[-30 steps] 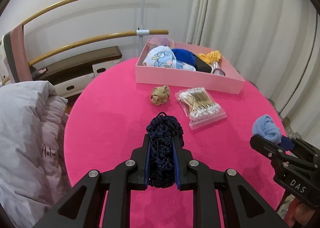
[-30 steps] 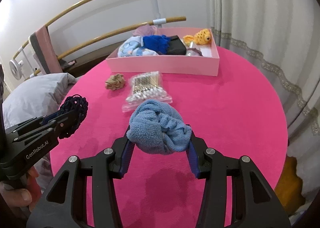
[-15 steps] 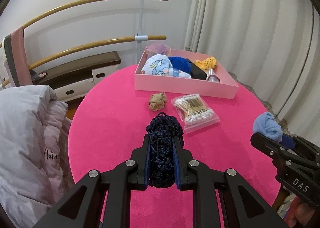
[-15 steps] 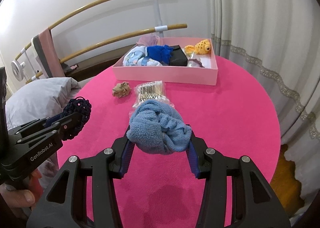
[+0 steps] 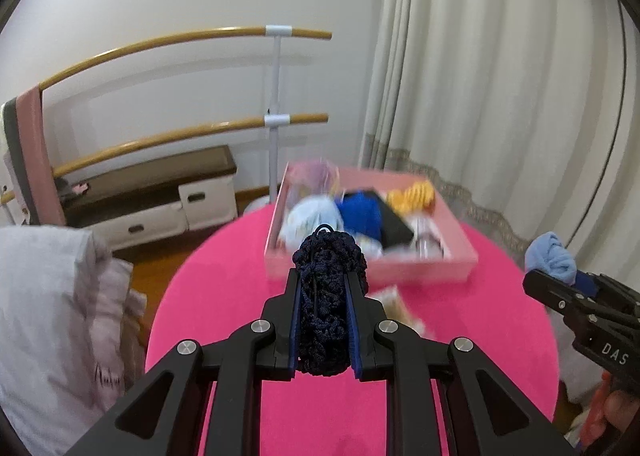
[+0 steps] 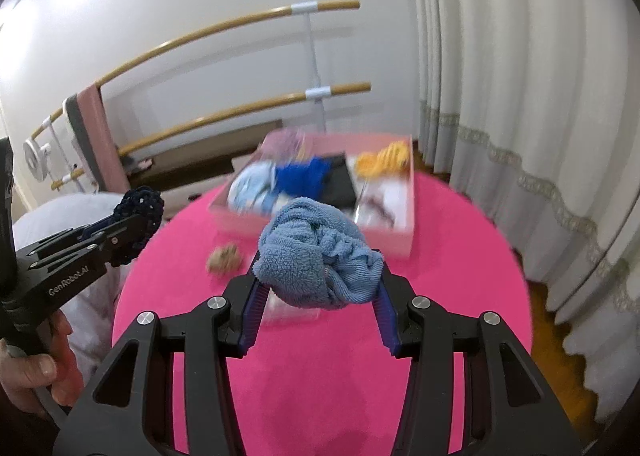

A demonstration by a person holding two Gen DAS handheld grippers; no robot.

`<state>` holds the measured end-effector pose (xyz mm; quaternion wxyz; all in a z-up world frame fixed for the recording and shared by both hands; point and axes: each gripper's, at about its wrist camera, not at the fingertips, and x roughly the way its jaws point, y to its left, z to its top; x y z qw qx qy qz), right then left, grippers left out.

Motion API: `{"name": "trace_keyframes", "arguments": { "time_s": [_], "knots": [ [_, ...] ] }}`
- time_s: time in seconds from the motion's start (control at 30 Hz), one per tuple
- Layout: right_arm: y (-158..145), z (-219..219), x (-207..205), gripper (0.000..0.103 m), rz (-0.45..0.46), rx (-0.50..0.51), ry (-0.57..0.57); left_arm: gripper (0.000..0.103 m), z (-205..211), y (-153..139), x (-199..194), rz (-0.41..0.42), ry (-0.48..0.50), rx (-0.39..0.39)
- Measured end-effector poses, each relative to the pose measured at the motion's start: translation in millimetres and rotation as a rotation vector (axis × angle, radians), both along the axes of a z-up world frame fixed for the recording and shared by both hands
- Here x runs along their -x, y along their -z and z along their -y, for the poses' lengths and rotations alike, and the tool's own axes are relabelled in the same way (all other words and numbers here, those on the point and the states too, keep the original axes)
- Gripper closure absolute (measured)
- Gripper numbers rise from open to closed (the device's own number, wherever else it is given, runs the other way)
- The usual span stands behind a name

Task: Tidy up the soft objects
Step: 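Carry the navy scrunchie and light-blue towel into the pink box and release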

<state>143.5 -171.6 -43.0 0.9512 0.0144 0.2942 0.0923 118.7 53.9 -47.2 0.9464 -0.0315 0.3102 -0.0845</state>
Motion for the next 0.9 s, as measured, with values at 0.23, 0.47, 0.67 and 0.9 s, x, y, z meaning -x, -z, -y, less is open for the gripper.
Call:
{"name": "trace_keyframes", "arguments": {
  "time_s": [0.23,0.47,0.67,0.9],
  "knots": [
    [-37,18,-69,0.059,0.019,-0.007,0.014,0.087,20,-24,-80,0.004,0.033,0.030],
    [-49,29,-144,0.058,-0.027,-0.027,0.016,0.087,46,-32,-152,-0.009,0.050,0.017],
    [-29,42,-198,0.058,-0.107,-0.066,0.030,0.087,67,-25,-222,-0.066,0.080,0.027],
    [8,49,-247,0.058,-0.213,-0.085,0.053,0.087,88,-1,-300,-0.186,0.117,0.056]
  ]
}}
